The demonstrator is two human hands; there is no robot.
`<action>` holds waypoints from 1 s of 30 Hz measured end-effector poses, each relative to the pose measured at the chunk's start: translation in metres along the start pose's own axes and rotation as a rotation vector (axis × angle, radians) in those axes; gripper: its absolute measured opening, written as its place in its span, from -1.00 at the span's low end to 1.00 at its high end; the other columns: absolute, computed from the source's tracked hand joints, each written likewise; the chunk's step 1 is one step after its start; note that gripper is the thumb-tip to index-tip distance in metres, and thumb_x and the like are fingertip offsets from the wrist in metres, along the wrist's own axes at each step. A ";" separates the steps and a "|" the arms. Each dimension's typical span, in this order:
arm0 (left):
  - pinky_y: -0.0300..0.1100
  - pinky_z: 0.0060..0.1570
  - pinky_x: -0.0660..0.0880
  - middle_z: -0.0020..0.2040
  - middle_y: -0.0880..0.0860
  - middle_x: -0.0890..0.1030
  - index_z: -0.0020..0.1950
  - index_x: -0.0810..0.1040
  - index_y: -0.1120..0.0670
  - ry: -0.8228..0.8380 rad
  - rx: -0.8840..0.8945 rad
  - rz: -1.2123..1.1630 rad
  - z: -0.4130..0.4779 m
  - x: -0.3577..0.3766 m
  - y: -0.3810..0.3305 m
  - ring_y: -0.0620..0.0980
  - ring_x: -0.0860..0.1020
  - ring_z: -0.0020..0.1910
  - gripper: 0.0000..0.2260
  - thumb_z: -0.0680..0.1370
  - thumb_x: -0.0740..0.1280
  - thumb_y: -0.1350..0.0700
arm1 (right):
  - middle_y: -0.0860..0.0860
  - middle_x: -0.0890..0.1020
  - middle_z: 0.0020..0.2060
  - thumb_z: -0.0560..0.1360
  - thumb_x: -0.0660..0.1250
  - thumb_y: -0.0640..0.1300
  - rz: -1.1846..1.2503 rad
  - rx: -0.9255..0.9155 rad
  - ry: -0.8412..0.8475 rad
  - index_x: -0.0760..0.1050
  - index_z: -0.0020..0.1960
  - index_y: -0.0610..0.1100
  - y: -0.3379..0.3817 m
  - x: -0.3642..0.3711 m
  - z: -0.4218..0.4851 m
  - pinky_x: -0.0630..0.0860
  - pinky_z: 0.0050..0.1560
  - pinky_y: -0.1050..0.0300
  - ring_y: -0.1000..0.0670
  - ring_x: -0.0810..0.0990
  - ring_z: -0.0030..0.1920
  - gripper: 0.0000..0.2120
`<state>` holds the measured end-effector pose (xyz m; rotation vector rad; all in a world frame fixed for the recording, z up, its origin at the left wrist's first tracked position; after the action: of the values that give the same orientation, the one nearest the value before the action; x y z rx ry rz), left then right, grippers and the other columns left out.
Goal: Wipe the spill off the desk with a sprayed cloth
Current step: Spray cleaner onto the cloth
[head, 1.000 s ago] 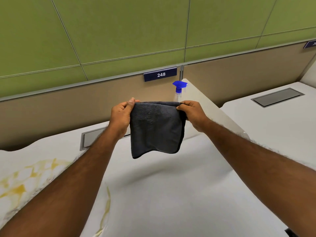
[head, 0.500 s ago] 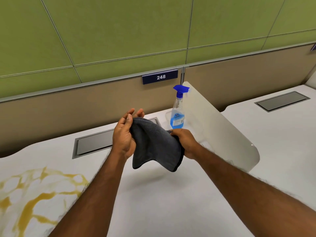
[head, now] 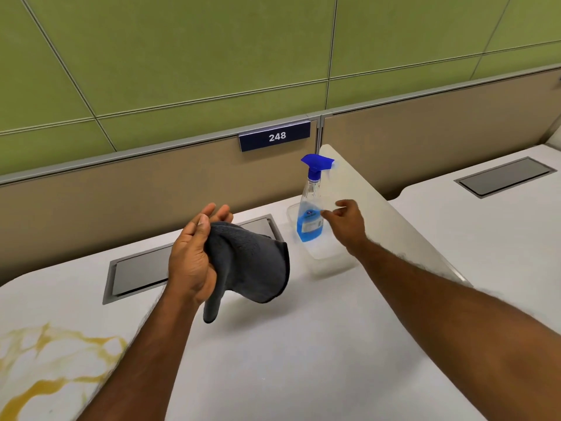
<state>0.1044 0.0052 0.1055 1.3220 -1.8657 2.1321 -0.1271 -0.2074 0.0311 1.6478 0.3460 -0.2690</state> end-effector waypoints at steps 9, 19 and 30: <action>-0.18 0.08 0.58 0.11 0.03 0.68 0.34 0.45 0.14 -0.019 0.029 -0.076 0.010 -0.004 -0.011 -0.03 0.62 0.15 -0.70 0.65 0.12 0.11 | -0.07 0.42 0.40 0.38 0.53 0.01 0.050 -0.102 0.224 0.15 0.48 -0.08 0.037 0.037 0.050 0.42 0.28 0.00 -0.09 0.43 0.34 -0.18; -0.18 0.09 0.58 0.09 0.03 0.68 0.31 0.46 0.12 -0.044 0.054 -0.053 0.009 -0.006 -0.019 -0.06 0.63 0.11 -0.72 0.66 0.11 0.11 | -0.06 0.56 0.03 0.54 0.35 -0.11 0.093 -0.093 0.191 0.40 0.28 -0.17 0.040 0.054 0.058 0.42 0.04 0.11 -0.02 0.53 0.01 -0.66; -0.18 0.10 0.58 0.07 0.02 0.69 0.28 0.48 0.10 -0.046 0.089 -0.062 -0.004 -0.004 -0.037 -0.06 0.63 0.11 -0.74 0.66 0.11 0.10 | -0.26 0.57 0.12 0.52 0.30 -0.25 0.250 -0.278 0.189 0.38 0.09 -0.09 0.097 0.022 0.017 0.53 0.19 -0.11 -0.22 0.61 0.06 -0.81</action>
<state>0.1235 0.0211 0.1332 1.4373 -1.7406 2.1959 -0.0693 -0.2316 0.1101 1.4258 0.3001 0.1199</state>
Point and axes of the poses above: each hand's wrist, its own z-axis towards the middle knuckle, its own x-axis out of the palm, y = z × x, the point moved 6 cm from there along z, towards the middle knuckle
